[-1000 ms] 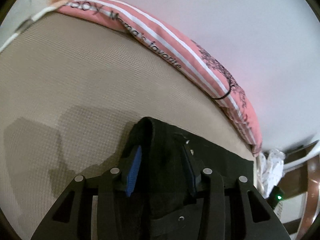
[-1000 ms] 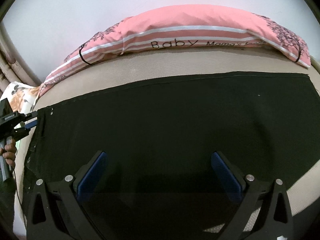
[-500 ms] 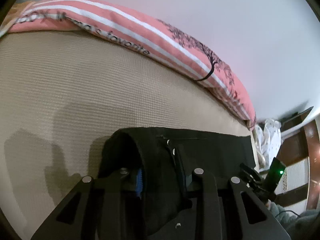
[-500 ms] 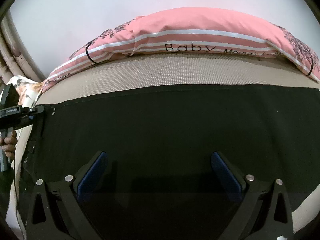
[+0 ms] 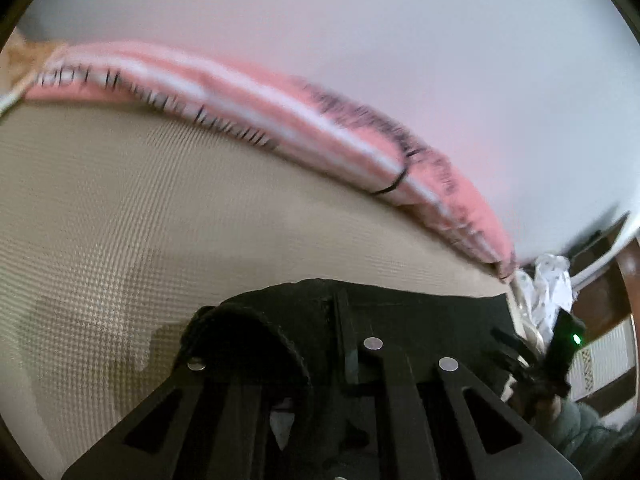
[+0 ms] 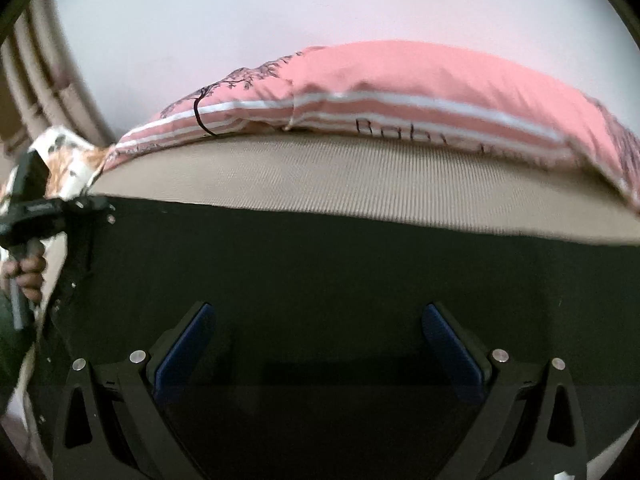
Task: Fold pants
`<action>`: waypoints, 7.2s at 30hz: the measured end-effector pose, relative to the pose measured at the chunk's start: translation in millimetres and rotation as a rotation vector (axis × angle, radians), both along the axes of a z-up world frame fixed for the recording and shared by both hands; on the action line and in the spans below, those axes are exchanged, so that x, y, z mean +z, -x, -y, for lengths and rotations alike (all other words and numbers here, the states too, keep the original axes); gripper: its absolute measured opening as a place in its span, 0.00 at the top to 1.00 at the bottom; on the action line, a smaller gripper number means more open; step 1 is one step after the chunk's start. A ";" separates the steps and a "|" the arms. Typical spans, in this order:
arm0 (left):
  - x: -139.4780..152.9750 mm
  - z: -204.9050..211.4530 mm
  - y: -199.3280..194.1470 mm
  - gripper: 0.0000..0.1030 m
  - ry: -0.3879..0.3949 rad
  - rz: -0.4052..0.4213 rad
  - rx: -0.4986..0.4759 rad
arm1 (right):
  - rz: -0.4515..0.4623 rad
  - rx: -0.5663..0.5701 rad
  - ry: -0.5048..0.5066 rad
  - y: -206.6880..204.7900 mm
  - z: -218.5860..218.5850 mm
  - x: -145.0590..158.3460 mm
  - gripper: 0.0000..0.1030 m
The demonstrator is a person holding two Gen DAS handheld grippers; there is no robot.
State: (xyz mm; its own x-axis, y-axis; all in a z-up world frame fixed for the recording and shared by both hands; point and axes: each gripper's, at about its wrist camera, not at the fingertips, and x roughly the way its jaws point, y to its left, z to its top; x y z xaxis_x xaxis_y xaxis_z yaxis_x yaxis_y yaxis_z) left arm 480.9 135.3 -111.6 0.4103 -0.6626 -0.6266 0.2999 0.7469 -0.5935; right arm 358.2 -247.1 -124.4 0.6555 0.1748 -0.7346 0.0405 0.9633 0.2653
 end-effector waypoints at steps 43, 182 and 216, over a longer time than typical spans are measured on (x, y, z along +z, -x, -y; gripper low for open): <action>74.8 12.6 48.6 0.91 -0.117 0.105 -0.030 | -0.290 0.806 0.008 -114.9 18.0 -16.0 0.81; 54.1 -30.1 328.5 0.48 -0.659 -0.028 -0.016 | -0.206 -0.081 -0.265 313.0 -33.4 -18.4 0.56; 8.7 330.5 407.1 0.72 -0.537 0.159 -0.571 | -0.156 -0.259 -0.413 238.5 140.5 -19.0 0.56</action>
